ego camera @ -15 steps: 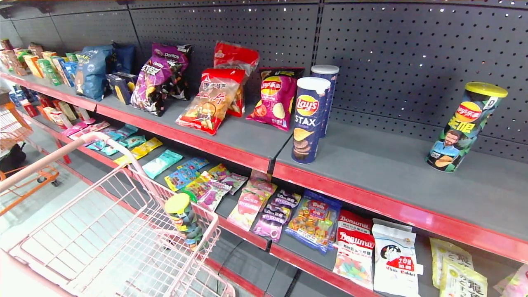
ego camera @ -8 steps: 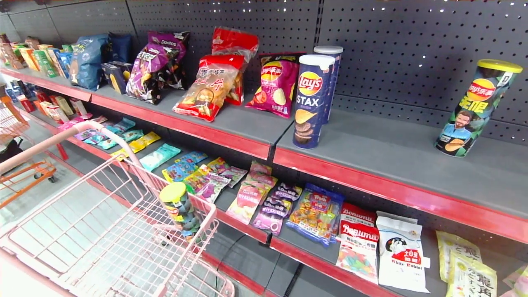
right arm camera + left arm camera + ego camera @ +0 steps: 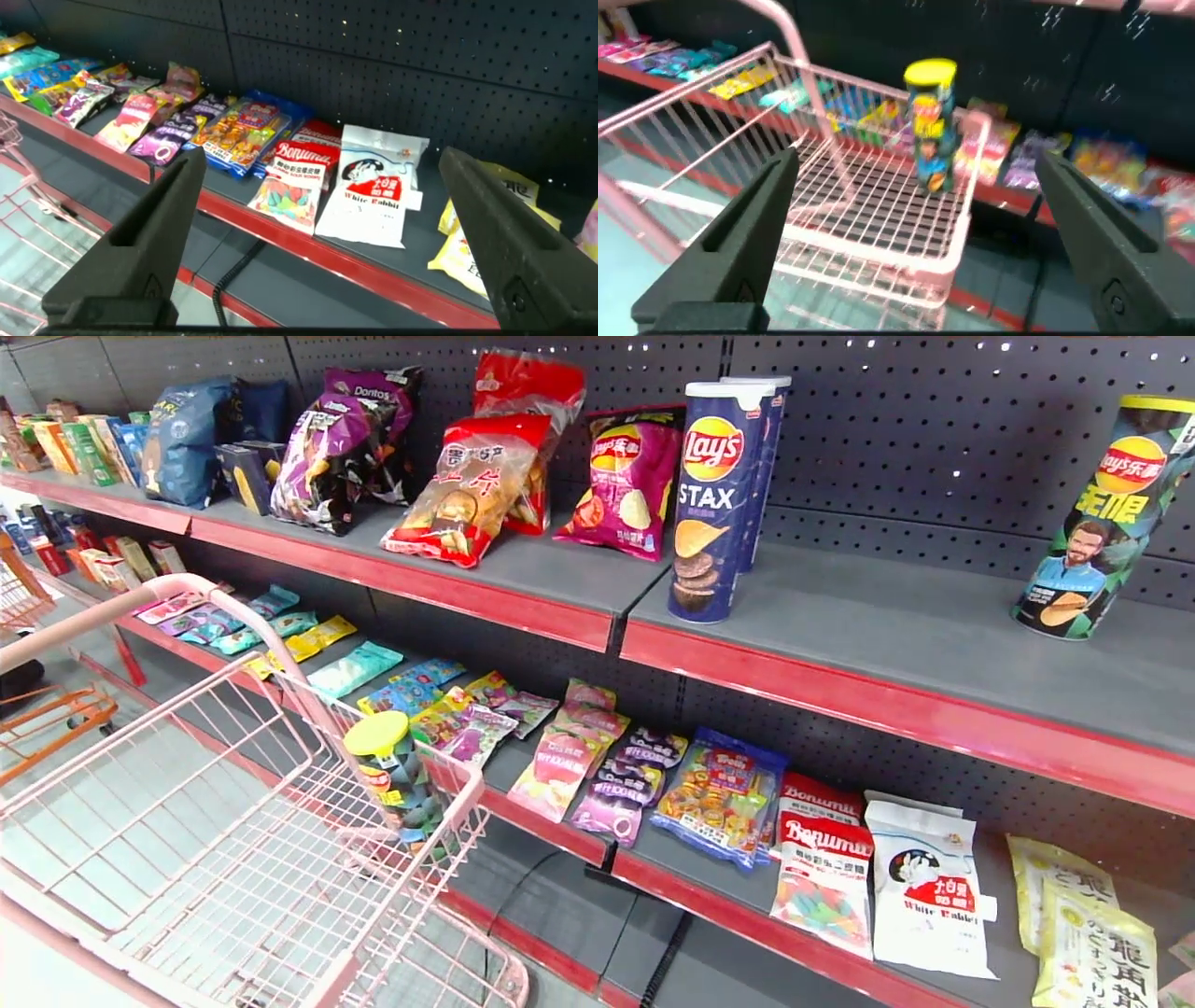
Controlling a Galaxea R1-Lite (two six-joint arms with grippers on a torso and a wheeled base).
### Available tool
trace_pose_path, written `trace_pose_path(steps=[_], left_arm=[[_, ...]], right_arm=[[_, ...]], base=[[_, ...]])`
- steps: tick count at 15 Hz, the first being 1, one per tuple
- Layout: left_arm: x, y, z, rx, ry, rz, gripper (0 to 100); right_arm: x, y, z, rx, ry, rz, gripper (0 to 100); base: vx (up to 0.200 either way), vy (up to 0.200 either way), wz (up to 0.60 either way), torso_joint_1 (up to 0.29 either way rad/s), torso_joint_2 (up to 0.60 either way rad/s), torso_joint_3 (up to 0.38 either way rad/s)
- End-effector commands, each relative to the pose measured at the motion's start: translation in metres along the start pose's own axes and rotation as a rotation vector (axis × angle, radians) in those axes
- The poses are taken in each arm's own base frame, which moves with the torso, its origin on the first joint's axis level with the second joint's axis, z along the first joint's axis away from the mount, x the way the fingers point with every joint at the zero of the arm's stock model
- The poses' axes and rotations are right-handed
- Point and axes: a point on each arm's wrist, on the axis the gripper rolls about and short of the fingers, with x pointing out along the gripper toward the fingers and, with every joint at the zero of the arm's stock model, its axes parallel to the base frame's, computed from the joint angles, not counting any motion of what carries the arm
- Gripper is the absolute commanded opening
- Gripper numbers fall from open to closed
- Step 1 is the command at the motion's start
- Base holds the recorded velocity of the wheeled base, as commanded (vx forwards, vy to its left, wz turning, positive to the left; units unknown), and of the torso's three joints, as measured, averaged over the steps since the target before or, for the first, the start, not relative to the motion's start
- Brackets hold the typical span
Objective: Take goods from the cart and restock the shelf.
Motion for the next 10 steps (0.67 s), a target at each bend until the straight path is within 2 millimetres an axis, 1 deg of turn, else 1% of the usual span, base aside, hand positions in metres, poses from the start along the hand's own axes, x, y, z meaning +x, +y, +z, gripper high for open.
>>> trace_pose_path(steps=[1, 2, 3, 4, 5, 6, 7, 9, 10], left_arm=[[0.046, -0.003, 0.109, -0.171, 0.067, -0.006, 100], [0.072, -0.003, 0.121, -0.167, 0.134, -0.004, 100], [0.106, -0.004, 0.117, -0.155, 0.211, -0.017, 100], [0.144, -0.004, 0.108, -0.156, 0.25, -0.014, 100], [0.165, -0.003, 0.101, -0.159, 0.26, -0.006, 100], [0.201, 0.001, 0.084, -0.154, 0.271, 0.011, 100], [0.229, 0.001, 0.056, -0.138, 0.321, -0.028, 100], [0.254, 0.002, 0.024, -0.131, 0.432, -0.114, 100], [0.261, 0.002, 0.017, -0.133, 0.443, -0.127, 100]], right_arm=[[0.0, 0.0, 0.0, -0.001, 0.002, 0.0, 100], [0.0, 0.0, 0.0, -0.001, 0.002, 0.0, 100], [0.0, 0.0, 0.0, -0.001, 0.002, -0.002, 100], [0.0, 0.0, 0.0, -0.001, 0.002, 0.0, 100], [0.0, 0.0, 0.0, -0.001, 0.002, -0.002, 100], [0.0, 0.0, 0.0, -0.001, 0.002, -0.002, 100], [0.0, 0.0, 0.0, -0.001, 0.002, -0.002, 100], [0.0, 0.0, 0.0, -0.001, 0.002, -0.002, 100], [0.0, 0.0, 0.0, -0.001, 0.002, -0.002, 100]], base=[[0.0, 0.0, 0.0, -0.022, 0.08, 0.051], [0.0, 0.0, 0.0, -0.017, 0.05, 0.036], [0.0, 0.0, 0.0, 0.0, 0.0, 0.0], [0.0, 0.0, 0.0, 0.0, 0.0, 0.0], [0.0, 0.0, 0.0, 0.0, 0.0, 0.0], [0.0, 0.0, 0.0, 0.0, 0.0, 0.0], [0.0, 0.0, 0.0, 0.0, 0.0, 0.0], [0.0, 0.0, 0.0, 0.0, 0.0, 0.0], [0.0, 0.0, 0.0, 0.0, 0.0, 0.0]])
